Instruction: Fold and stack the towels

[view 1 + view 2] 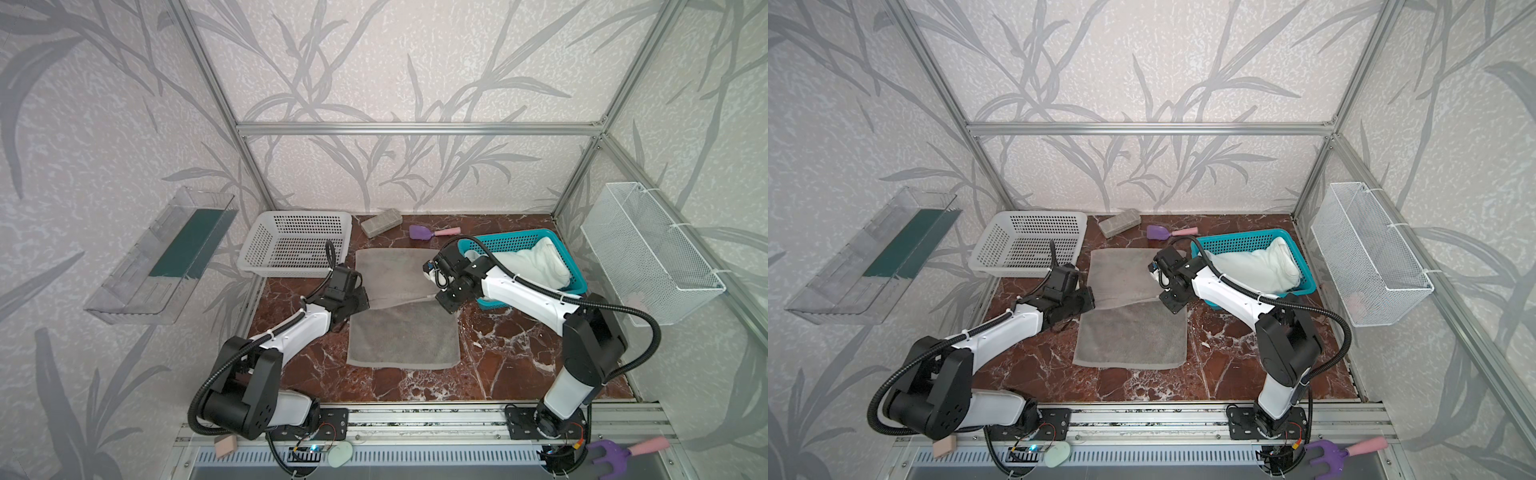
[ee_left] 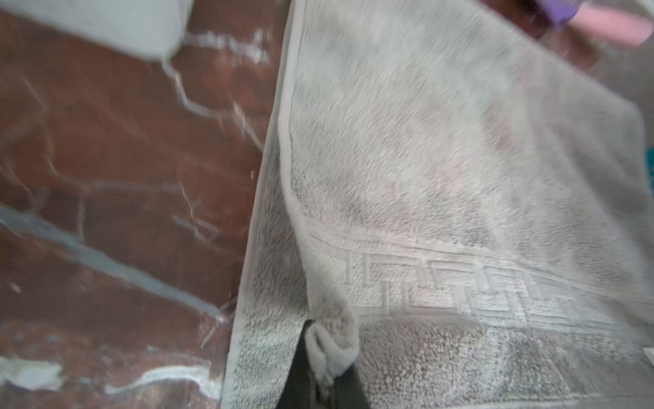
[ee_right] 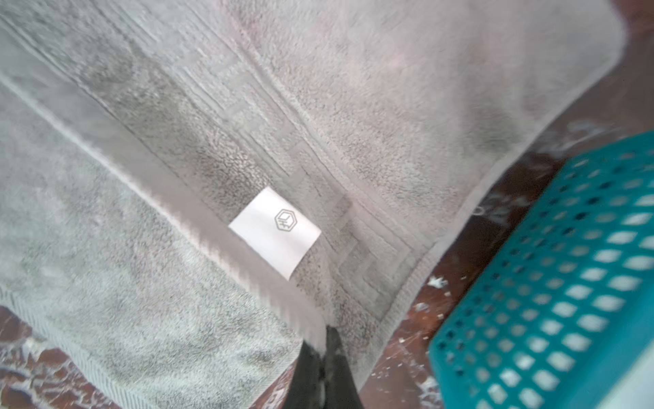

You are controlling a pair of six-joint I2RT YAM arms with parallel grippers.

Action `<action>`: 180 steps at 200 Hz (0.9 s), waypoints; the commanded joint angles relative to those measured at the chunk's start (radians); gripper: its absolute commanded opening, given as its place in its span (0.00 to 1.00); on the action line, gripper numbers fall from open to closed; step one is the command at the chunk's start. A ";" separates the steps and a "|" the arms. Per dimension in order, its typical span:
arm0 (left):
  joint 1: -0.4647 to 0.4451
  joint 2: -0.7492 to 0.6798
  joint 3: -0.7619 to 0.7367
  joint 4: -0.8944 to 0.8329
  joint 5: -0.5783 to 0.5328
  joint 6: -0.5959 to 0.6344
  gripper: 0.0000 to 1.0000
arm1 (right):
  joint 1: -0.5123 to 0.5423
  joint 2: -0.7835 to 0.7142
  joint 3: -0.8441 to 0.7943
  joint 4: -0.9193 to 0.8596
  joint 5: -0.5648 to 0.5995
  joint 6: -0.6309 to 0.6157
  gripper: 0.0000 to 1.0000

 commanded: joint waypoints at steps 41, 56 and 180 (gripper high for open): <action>-0.032 -0.018 -0.137 0.072 0.010 -0.069 0.00 | -0.009 0.163 -0.027 -0.028 -0.019 0.072 0.00; -0.032 -0.027 -0.134 0.075 0.000 -0.069 0.00 | -0.016 0.193 0.014 -0.032 -0.004 0.064 0.00; -0.033 -0.254 0.254 -0.307 -0.007 0.085 0.00 | -0.048 -0.169 0.119 -0.212 0.009 -0.031 0.00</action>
